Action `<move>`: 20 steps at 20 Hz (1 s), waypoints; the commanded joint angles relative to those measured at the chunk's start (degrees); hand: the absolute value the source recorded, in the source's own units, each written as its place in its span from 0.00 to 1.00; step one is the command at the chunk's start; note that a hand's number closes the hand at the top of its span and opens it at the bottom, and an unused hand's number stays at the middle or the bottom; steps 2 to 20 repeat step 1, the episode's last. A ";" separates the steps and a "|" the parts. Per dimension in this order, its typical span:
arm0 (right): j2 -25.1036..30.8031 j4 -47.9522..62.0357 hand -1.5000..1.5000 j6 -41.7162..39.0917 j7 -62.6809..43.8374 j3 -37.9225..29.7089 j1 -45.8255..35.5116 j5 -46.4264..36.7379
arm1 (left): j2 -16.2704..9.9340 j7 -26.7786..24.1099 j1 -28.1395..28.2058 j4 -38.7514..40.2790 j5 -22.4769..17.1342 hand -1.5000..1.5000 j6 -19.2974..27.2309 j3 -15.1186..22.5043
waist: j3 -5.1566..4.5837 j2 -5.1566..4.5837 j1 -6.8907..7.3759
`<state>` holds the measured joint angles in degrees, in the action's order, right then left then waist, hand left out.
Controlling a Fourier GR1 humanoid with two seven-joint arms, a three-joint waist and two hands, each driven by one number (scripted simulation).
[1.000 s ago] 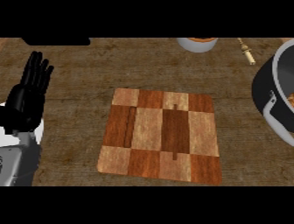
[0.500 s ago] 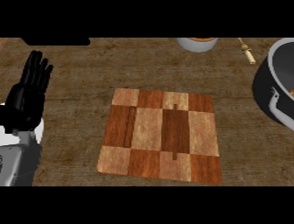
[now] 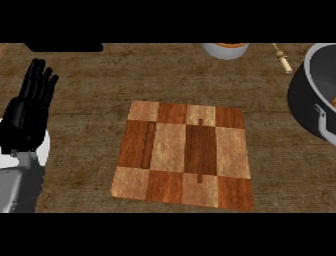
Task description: Pick the croissant from the cutting board and place it in the pot
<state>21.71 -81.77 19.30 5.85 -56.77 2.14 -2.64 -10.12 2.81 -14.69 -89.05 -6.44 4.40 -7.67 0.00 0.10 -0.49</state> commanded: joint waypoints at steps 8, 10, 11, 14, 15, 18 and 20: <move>-2.54 -1.87 0.00 -0.94 2.99 -1.94 4.83 2.41 | -1.61 -0.14 -3.52 3.90 -0.60 0.50 -1.08 -1.77 | 0.00 -0.08 -0.02; -2.54 -1.87 0.00 -0.94 2.99 -1.94 4.83 2.41 | -1.61 -0.14 -3.52 3.90 -0.60 0.50 -1.08 -1.77 | 0.00 -0.08 -0.02; -2.54 -1.87 0.00 -0.94 2.99 -1.94 4.83 2.41 | -1.61 -0.14 -3.52 3.90 -0.60 0.50 -1.08 -1.77 | 0.00 -0.08 -0.02; -2.54 -1.87 0.00 -0.94 2.99 -1.94 4.83 2.41 | -1.61 -0.14 -3.52 3.90 -0.60 0.50 -1.08 -1.77 | 0.00 -0.08 -0.02; -2.54 -1.87 0.00 -0.94 2.99 -1.94 4.83 2.41 | -1.61 -0.14 -3.52 3.90 -0.60 0.50 -1.08 -1.77 | 0.00 -0.08 -0.02; -2.54 -1.87 0.00 -0.94 2.99 -1.94 4.83 2.41 | -1.61 -0.14 -3.52 3.90 -0.60 0.50 -1.08 -1.77 | 0.00 -0.08 -0.02; -2.54 -1.87 0.00 -0.94 2.99 -1.94 4.83 2.41 | -1.61 -0.14 -3.52 3.90 -0.60 0.50 -1.08 -1.77 | 0.00 -0.08 -0.02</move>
